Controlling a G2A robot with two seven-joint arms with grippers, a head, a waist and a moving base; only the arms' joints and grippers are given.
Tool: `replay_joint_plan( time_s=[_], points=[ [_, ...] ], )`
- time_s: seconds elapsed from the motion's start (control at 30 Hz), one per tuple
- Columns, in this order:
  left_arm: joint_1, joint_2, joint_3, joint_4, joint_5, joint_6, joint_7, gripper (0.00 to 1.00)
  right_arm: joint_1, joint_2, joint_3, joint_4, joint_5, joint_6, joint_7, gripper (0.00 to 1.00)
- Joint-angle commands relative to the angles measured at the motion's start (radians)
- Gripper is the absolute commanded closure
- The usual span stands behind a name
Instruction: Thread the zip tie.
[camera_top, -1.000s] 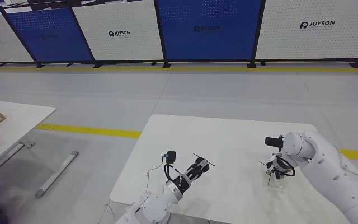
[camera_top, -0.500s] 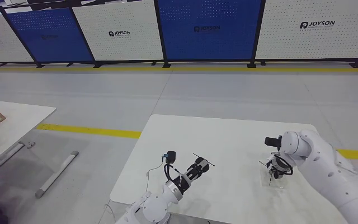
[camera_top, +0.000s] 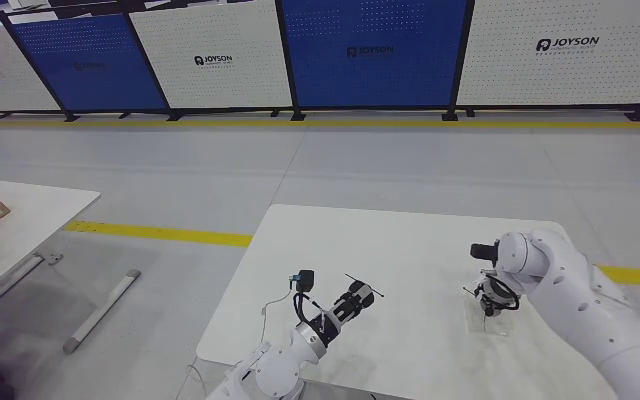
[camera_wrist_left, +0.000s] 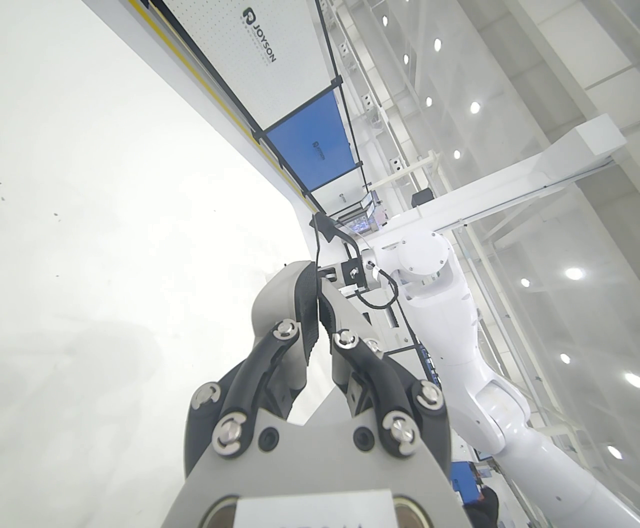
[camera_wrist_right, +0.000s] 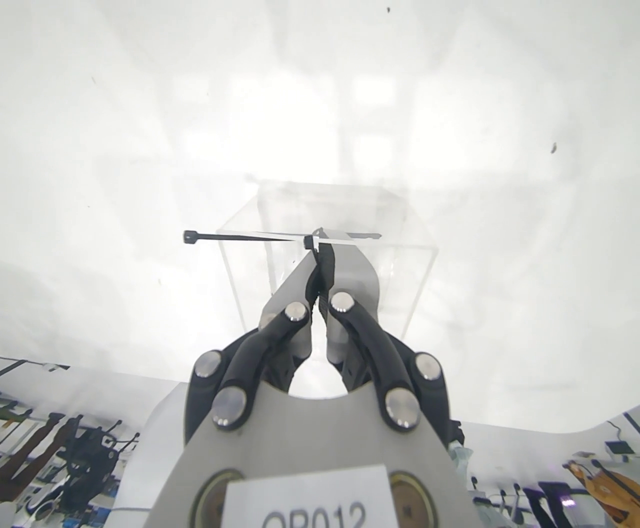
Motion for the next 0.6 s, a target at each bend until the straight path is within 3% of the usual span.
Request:
replay_joint_plan(
  time_s=[0.0, 0.2, 0.4, 0.57],
  points=[
    [0.000, 0.000, 0.000, 0.000, 0.000, 0.000, 0.000, 1.00, -0.007, 0.007, 0.010, -0.019, -0.008, -0.003, 0.000, 1.00],
    [0.000, 0.000, 0.000, 0.000, 0.000, 0.000, 0.000, 1.00, -0.055, 0.047, 0.079, -0.109, -0.034, 0.008, -0.025, 1.00],
    [0.000, 0.000, 0.000, 0.000, 0.000, 0.000, 0.000, 1.00, -0.164, 0.112, 0.227, -0.241, -0.057, 0.008, -0.083, 1.00],
    [0.000, 0.000, 0.000, 0.000, 0.000, 0.000, 0.000, 1.00, -0.259, 0.145, 0.351, -0.333, -0.081, 0.008, -0.156, 1.00]
  ],
)
